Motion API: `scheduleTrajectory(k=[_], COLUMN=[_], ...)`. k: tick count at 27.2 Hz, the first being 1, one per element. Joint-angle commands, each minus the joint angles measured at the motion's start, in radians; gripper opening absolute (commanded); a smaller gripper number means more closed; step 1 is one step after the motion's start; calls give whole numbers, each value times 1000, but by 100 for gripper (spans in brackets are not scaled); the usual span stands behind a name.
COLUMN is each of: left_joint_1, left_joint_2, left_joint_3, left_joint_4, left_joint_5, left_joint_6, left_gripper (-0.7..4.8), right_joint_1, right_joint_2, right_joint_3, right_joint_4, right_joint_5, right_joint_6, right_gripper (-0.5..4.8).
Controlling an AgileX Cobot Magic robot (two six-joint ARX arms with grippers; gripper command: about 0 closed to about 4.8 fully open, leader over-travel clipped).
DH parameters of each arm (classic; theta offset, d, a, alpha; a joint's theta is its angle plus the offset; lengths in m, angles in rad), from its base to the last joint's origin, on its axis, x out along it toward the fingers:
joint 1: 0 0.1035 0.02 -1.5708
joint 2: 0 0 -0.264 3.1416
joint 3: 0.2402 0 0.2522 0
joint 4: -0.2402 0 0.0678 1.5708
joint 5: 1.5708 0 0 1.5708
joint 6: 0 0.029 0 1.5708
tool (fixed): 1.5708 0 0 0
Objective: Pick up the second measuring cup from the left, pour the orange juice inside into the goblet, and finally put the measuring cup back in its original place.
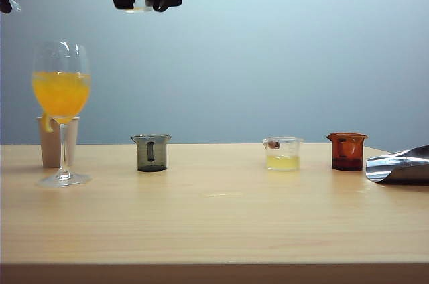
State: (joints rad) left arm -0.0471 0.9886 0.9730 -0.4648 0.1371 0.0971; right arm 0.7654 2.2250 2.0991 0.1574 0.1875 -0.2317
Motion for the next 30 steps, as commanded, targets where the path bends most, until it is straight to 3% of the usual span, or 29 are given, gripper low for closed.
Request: scheduleTrajectory(k=[1,3,8,14,17,20,24,30], left_joint_1=[0,0,0,0,0,0,0,0], left_joint_2=[-2,-2,-2,-2,-2,-2,-2,-2], left_joint_3=[5,5,5,5,5,5,5,5], left_joint_4=[10,9,10,9,8,9,9,9], left_joint_5=[-2,-2,-2,-3,-2,-2,-3,-2], left_joint_6=[0,0,0,0,0,0,0,0], left_gripper=[-4,-4,-4,-4,-4,-4,-4,-4], right_joint_1=[-23,-52,-82,-102,-102,-103,-103,-125], right_joint_2=[-53,-113,-231,-265,-230,-182,-62,36], right_joint_3=[-57,-190,-481,-706,-807,-865,-845,-796], right_joint_4=[24,95,200,227,359,489,600,602], right_joint_5=[37,43,112,101,102,101,106,109], right_joint_6=[103,199,218,326,397,454,420,358], right_gripper=[222,221,221,220,220,220,220,220])
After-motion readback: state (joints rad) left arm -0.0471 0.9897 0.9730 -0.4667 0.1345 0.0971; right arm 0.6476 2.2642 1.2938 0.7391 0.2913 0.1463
